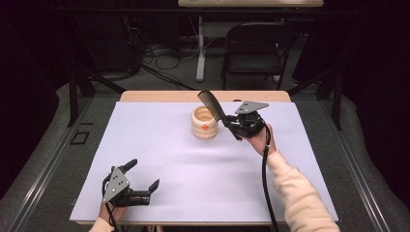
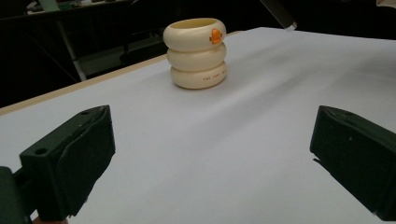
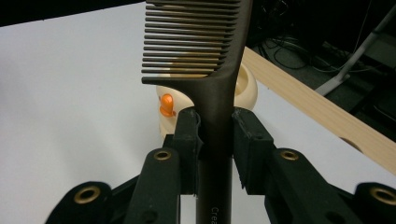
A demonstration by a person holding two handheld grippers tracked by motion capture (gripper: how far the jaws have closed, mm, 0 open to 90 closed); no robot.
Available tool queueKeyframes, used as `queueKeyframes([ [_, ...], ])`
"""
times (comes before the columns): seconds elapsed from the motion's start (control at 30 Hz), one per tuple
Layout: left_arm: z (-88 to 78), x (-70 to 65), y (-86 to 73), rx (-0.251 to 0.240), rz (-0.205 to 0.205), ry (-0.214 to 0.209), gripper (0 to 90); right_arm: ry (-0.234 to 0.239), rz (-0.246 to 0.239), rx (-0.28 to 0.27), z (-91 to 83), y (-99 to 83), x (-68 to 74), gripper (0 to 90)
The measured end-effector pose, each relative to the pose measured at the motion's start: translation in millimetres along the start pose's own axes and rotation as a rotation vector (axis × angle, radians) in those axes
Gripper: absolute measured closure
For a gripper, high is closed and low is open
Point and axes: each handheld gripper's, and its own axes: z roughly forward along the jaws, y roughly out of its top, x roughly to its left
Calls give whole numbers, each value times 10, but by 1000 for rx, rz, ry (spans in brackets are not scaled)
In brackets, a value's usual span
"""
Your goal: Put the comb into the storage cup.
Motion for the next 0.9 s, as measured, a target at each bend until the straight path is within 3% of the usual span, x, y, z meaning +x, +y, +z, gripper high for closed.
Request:
queueKeyframes([
  [0.9,-5,9,-1,0,-3,2,1,-3,-17,-28,117,323,20,727],
])
